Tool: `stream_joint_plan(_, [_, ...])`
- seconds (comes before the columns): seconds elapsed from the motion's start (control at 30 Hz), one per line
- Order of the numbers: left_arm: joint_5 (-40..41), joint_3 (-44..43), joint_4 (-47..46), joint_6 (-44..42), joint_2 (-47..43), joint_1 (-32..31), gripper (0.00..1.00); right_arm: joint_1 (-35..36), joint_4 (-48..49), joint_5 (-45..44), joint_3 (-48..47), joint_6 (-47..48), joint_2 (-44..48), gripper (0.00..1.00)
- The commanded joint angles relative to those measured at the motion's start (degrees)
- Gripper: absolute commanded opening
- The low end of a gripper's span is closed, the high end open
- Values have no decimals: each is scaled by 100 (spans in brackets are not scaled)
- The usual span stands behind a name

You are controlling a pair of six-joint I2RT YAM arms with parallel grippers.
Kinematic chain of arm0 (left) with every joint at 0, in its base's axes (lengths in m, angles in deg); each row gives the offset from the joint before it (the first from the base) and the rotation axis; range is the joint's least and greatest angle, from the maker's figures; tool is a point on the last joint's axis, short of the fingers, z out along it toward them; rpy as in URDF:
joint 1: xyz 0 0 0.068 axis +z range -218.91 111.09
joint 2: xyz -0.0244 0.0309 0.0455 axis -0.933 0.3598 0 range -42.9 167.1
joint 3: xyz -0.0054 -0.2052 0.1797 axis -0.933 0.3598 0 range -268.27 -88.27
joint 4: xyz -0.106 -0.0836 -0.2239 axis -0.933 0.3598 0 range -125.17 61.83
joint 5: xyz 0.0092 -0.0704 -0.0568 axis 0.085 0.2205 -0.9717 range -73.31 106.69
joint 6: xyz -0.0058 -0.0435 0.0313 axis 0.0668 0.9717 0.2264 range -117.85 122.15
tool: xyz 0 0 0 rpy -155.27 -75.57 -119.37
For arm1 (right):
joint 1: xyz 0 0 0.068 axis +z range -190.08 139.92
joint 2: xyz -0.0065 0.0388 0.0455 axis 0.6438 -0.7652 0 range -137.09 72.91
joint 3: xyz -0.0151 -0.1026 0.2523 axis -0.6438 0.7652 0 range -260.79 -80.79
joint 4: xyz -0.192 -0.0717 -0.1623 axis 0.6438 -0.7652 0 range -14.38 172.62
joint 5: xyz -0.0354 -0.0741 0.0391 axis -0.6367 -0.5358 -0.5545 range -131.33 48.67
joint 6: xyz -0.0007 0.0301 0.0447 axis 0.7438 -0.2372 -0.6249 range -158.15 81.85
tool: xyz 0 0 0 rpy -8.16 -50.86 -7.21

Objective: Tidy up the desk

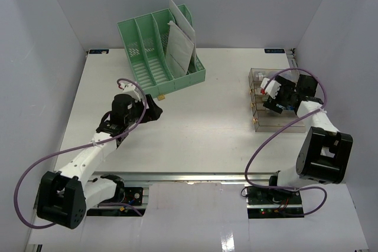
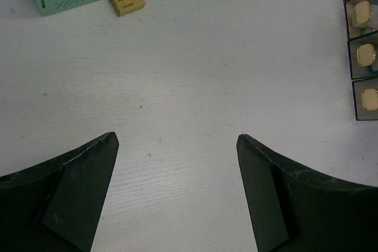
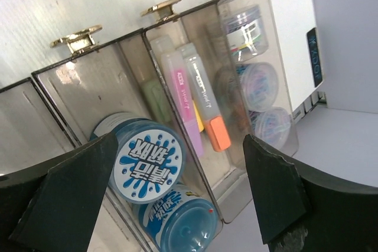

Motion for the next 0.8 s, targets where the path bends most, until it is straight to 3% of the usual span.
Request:
stream_joint_plan(0.0, [520, -162, -390, 237, 300, -295, 92, -32, 77, 602, -27, -308, 372, 93])
stream_joint_plan(0.17, [1368, -469, -641, 283, 1082, -738, 84, -35, -209, 1431, -176, -1903, 878, 92])
stream_joint_plan(0.27, [1909, -848, -658, 263, 1760, -974, 80, -31, -312, 2703, 12, -2962, 1252, 92])
stream_joint_plan(0.4, [2582, -1296, -730, 51, 2553, -1190, 80, -14, 451, 3508, 740, -4213, 1882, 91])
stream_joint_plan(0.5, [3144, -1555, -857, 86, 3114, -1248, 80, -7, 1301, 3617, 1299, -4918, 2323, 91])
stream_joint_plan(0.77, [3689, -1777, -1761, 266, 4001, -1264, 79, -14, 1380, 3771, 1505, -5036, 2469, 91])
